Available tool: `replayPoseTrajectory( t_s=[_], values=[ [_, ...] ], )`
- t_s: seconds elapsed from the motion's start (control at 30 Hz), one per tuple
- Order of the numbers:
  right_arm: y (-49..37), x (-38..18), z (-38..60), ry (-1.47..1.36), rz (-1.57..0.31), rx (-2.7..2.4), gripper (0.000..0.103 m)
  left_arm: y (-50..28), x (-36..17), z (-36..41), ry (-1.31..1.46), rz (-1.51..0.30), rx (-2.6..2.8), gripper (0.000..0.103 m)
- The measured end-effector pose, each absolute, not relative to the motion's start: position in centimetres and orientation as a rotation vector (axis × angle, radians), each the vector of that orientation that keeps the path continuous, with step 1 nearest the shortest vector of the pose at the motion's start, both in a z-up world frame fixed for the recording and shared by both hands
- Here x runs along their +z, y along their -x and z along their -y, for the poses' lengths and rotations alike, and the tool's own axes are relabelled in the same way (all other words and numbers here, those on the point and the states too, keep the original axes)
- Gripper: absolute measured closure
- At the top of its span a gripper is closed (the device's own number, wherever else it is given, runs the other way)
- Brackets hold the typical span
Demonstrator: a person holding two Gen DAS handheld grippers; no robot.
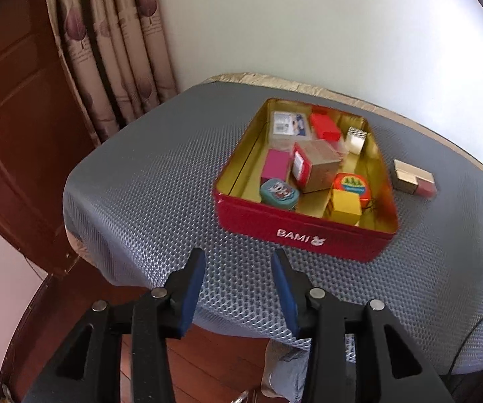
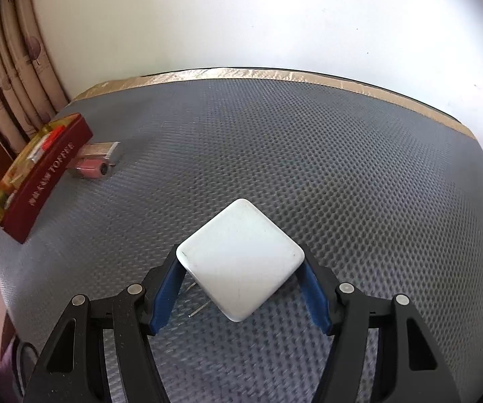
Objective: Organize rigid objects
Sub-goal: 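Lower the white charger cube into the red tin and open the right gripper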
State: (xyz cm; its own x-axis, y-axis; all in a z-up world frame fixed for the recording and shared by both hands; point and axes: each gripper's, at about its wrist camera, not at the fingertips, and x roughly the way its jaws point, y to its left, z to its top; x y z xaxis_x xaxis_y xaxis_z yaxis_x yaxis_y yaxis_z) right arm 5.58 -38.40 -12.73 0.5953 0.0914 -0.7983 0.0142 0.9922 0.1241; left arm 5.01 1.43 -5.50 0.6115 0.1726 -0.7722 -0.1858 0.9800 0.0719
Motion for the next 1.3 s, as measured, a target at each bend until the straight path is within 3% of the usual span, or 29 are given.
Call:
replayPoseTrajectory(
  t_s=[0.4,0.77,1.3],
  values=[
    [-8.7,-4.5,19.0,0.039,-0.835,0.421,0.041,-5.6,-6.5,-2.7,0.073,-0.99,0.205,0.059],
    [-14.8,-5.0,1.4,0.255,-0.848,0.665,0.041,-6.1,-7.1,-5.6,0.21,-1.041,0.227,0.059],
    [-17.9,-8.6,-2.8,0.469,-0.914,0.672,0.041,-6.8,-8.5,-6.6,0.255,-1.113,0.243,0.059]
  ],
)
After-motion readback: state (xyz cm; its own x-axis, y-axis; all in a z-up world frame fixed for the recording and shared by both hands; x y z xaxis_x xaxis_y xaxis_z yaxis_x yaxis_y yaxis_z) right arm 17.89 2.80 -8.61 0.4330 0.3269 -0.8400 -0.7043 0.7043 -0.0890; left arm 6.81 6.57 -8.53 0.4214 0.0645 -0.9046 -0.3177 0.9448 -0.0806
